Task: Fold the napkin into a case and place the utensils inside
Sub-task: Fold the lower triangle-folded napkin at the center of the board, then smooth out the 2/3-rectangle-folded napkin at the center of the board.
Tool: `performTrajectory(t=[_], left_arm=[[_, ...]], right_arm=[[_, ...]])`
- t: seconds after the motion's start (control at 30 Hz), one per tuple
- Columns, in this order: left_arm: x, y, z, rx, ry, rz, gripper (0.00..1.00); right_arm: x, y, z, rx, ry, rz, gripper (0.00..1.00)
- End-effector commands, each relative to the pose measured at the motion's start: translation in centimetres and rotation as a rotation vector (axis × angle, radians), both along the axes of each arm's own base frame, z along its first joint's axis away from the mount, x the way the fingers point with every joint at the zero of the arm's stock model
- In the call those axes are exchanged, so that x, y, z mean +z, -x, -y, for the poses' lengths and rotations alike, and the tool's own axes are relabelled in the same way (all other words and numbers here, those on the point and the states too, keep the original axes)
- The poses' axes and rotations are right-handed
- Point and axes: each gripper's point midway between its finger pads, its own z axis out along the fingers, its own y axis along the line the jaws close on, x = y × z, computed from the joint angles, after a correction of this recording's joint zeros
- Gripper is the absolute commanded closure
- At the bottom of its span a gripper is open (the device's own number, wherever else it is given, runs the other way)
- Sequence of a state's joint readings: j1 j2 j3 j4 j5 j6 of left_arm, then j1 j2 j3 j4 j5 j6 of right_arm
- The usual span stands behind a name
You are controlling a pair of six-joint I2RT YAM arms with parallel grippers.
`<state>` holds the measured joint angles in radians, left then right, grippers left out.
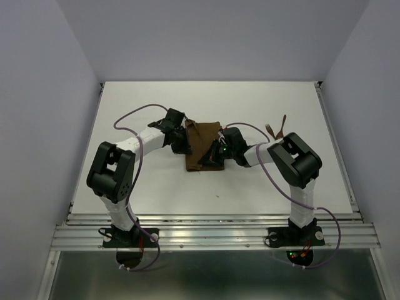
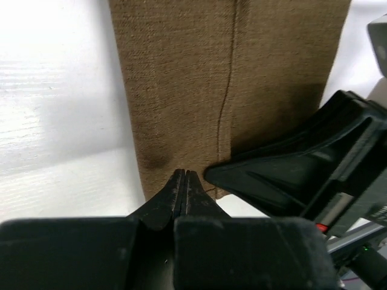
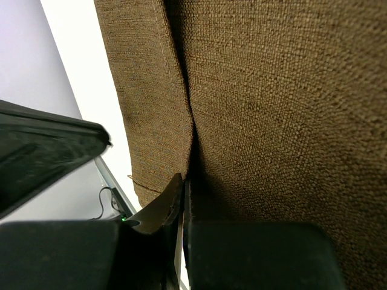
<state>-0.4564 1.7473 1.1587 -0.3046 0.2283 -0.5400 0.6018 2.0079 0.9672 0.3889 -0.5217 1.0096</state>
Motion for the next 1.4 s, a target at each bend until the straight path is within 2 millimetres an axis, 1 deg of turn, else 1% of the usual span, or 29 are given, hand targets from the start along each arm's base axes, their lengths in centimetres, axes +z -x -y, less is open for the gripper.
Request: performTrajectory(t=[0.0, 0.1, 0.27, 0.33, 0.53, 0.6, 0.77, 0.83, 0.93, 1.0, 1.13, 1.2, 1.27, 1.3, 1.37], left_arm=[[0.7, -0.3, -0.1, -0.031, 0.001, 0.061, 1.0], [0.2, 0.0, -0.2, -0.044, -0.005, 0.059, 1.0], [-1.5, 0.7, -0.3, -0.07, -0.017, 0.016, 1.0], [-1.7, 0.8, -0.3, -0.074, -0.018, 0.012, 1.0], [-0.1, 1.0, 0.0, -0.1, 0.011, 0.054, 1.0], [0.1, 1.1, -0.2, -0.109, 0.002, 0.05, 1.0], [-1.0, 2.0, -0.5, -0.132, -0.018, 0.008, 1.0], [-1.6, 2.3, -0.7, -0.135, -0.026, -0.011, 1.0], [-1.6, 2.5, -0.7, -0.135, -0.023, -0.013, 1.0], [-1.2, 2.7, -0.7, -0.138, -0.013, 0.001, 1.0], [-1.4, 3.2, -0.9, -0.138, -0.015, -0.006, 1.0], [-2.1, 3.5, -1.0, -0.141, -0.015, -0.016, 1.0], [-3.3, 3.9, -0.9, -0.146, -0.012, -0.044, 1.0], [-4.1, 4.1, -1.0, -0.143, -0.018, -0.062, 1.0], [-4.8, 4.3, -1.0, -0.142, -0.018, -0.074, 1.0]], right_arm=[[-0.4, 0.0, -0.1, 0.016, 0.01, 0.009, 0.99], [-0.2, 0.0, -0.1, 0.014, 0.01, 0.012, 0.99], [0.4, -0.2, -0.1, 0.005, 0.008, 0.025, 0.99], [0.7, -0.3, -0.1, 0.0, 0.007, 0.032, 0.99], [1.1, -0.6, 0.1, -0.01, 0.02, 0.045, 0.99], [1.1, -0.7, 0.1, -0.012, 0.022, 0.046, 0.99], [1.2, -0.9, 0.2, -0.013, 0.042, 0.053, 0.99], [1.6, -1.2, 0.3, -0.018, 0.054, 0.073, 0.99], [1.7, -1.4, 0.4, -0.018, 0.07, 0.086, 0.99], [1.3, -1.4, 0.5, -0.014, 0.081, 0.082, 0.99], [0.3, -1.2, 1.0, -0.023, 0.115, 0.071, 0.99], [-0.4, -1.1, 1.3, -0.024, 0.134, 0.063, 0.99], [-0.5, -1.1, 1.4, -0.026, 0.143, 0.064, 0.99], [-0.4, -1.2, 1.4, -0.027, 0.144, 0.067, 0.99], [0.0, -1.4, 1.5, -0.032, 0.146, 0.08, 0.99]])
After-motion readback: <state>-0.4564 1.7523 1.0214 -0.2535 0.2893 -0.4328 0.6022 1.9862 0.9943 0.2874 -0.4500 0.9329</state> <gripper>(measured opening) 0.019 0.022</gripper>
